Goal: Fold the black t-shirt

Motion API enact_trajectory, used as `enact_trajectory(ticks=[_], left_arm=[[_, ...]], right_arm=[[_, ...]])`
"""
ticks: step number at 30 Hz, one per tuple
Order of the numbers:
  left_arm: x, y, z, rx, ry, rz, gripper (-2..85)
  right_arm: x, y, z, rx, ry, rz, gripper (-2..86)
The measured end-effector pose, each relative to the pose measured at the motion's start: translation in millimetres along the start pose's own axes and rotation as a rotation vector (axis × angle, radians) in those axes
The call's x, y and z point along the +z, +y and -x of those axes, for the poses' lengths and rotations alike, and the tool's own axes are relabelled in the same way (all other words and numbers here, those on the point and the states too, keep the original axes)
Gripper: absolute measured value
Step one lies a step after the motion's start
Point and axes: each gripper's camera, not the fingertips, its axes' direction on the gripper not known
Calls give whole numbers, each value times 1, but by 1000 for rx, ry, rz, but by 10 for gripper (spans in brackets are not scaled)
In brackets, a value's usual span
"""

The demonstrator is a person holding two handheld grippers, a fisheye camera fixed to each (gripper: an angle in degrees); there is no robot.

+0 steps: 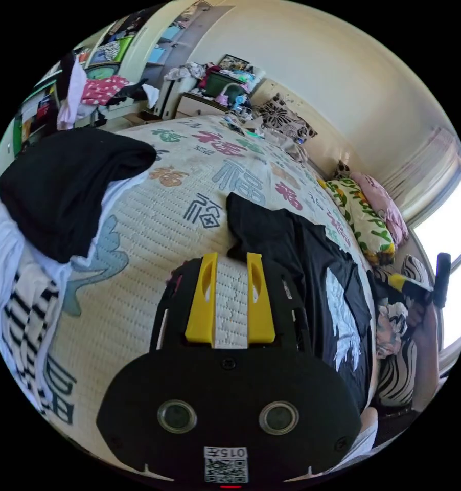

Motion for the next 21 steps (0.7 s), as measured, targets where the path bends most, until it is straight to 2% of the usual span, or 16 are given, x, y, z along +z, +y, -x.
enact_trajectory(ticks=[4, 5, 8, 14, 18, 21], left_arm=[[4, -22, 18, 59, 73, 57, 36], [0, -26, 22, 76, 144, 60, 30], [-11, -27, 20, 166, 193, 84, 32], [-39, -24, 27, 247, 236, 72, 44], [-45, -32, 44, 217, 286, 101, 23], [-50, -40, 60, 164, 324, 110, 0]], right_arm=[[74, -101, 41, -82, -7, 75, 42], [86, -115, 46, -89, -4, 84, 44], [154, -186, 68, -102, 15, 161, 63], [303, -290, 86, -27, 80, 438, 100], [363, -329, 99, -21, 231, 549, 64], [379, -347, 115, -100, 276, 599, 31]])
